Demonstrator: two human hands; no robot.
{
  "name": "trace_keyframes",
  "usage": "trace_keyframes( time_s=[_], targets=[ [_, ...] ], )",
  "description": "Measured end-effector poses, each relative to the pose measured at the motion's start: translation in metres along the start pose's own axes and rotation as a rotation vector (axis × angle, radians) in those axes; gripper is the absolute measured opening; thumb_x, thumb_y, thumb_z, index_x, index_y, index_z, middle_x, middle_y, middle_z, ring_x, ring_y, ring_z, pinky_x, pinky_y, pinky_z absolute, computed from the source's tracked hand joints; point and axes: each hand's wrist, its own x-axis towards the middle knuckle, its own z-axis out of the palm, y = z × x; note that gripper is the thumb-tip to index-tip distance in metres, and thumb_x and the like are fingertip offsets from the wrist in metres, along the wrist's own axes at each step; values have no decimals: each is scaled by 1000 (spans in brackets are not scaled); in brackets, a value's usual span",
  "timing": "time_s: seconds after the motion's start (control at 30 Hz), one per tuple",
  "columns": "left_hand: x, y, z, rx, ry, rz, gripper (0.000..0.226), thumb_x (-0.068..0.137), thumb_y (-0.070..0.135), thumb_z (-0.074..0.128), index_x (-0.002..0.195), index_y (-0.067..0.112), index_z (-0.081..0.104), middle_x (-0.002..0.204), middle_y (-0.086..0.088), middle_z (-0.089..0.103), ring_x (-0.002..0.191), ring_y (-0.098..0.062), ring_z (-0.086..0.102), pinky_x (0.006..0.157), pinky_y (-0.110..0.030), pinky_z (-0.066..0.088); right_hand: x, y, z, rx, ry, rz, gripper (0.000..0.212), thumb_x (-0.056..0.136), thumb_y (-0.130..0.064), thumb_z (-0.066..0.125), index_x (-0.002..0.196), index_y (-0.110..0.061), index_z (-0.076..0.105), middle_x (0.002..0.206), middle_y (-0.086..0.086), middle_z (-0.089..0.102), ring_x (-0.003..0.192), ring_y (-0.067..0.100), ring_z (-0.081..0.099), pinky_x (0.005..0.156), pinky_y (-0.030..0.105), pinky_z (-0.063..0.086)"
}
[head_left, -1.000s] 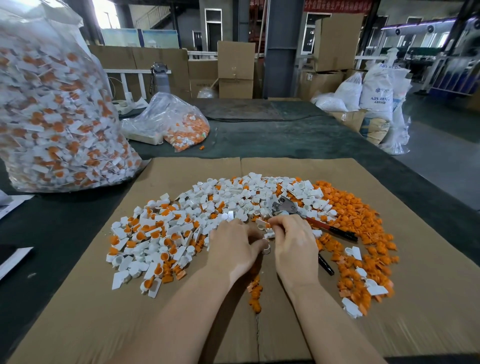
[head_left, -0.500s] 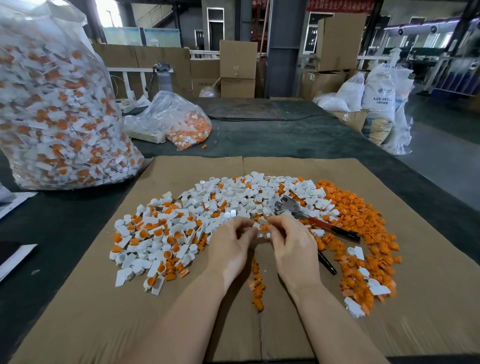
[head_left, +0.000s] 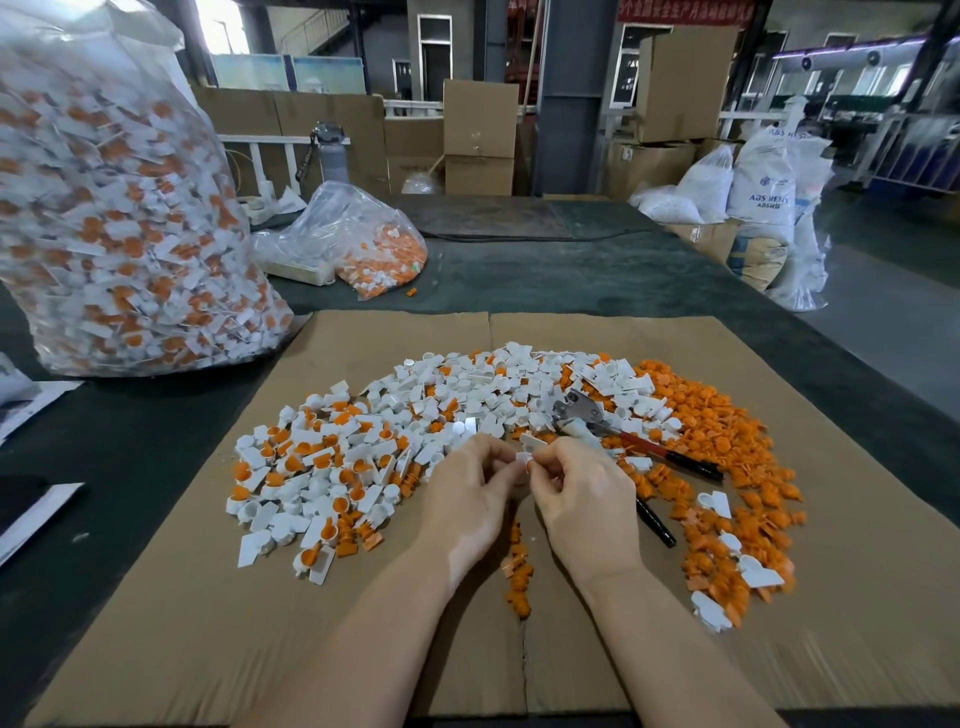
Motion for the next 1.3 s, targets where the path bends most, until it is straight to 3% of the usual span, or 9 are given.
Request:
trace_keyframes(
  time_s=[0.2,0.33,0.43,0.53,0.7,0.87,1.2,1.3],
  targets=[
    [1,-1,0,-30,35,-12,20,92,22,58,77,34,53,75,8,63,72,-4,59,59,-6,40,-1,2,0,108,-34,49,5,86,-10,65,85,-8,70,77,0,67,73,13,60,68,27,51],
    [3,-4,0,-52,34,-35,9,94,22,55,89,30,56,80,5,64,80,-8,63,67,-14,45,0,2,0,155,13,50,15,86,-4,61,98,-9,68,87,1,66,83,13,58,76,26,49],
    [2,-5,-1,-71,33,-26,12,94,19,54,102,28,58,77,10,62,74,8,60,64,-5,41,0,2,-1,136,-12,-1,25,79,3,64,100,-10,69,84,-4,59,82,11,54,76,24,48],
    [2,-4,-2,-64,20,-7,17,95,18,53,102,34,56,79,17,60,72,18,55,63,1,38,1,3,-1,128,-56,-22,25,79,-1,68,101,-12,70,84,-4,59,84,13,55,78,26,49],
    [1,-4,-3,-77,10,-15,17,95,19,53,100,34,57,85,14,64,82,0,63,70,-10,42,1,4,-1,140,-77,-16,18,81,-5,69,98,-10,71,86,-1,61,84,14,55,80,31,51],
    [1,-4,-2,-119,11,-28,17,95,16,53,98,32,59,79,15,64,70,10,63,62,-1,40,2,3,-1,126,-72,-29,17,80,-4,70,97,-10,71,87,0,62,85,14,56,82,31,50],
    [1,-2,-3,-88,18,-40,11,93,20,56,97,30,61,76,12,62,70,15,56,61,1,37,2,5,0,114,-65,-40,18,79,-3,71,95,-11,71,86,0,63,86,15,56,81,31,51],
    [2,-2,-2,-64,20,-52,7,92,27,58,93,33,59,77,10,63,71,2,58,59,-3,38,2,5,0,105,-74,-40,19,79,-3,70,96,-12,71,86,-1,62,86,14,55,82,31,51]
  ],
)
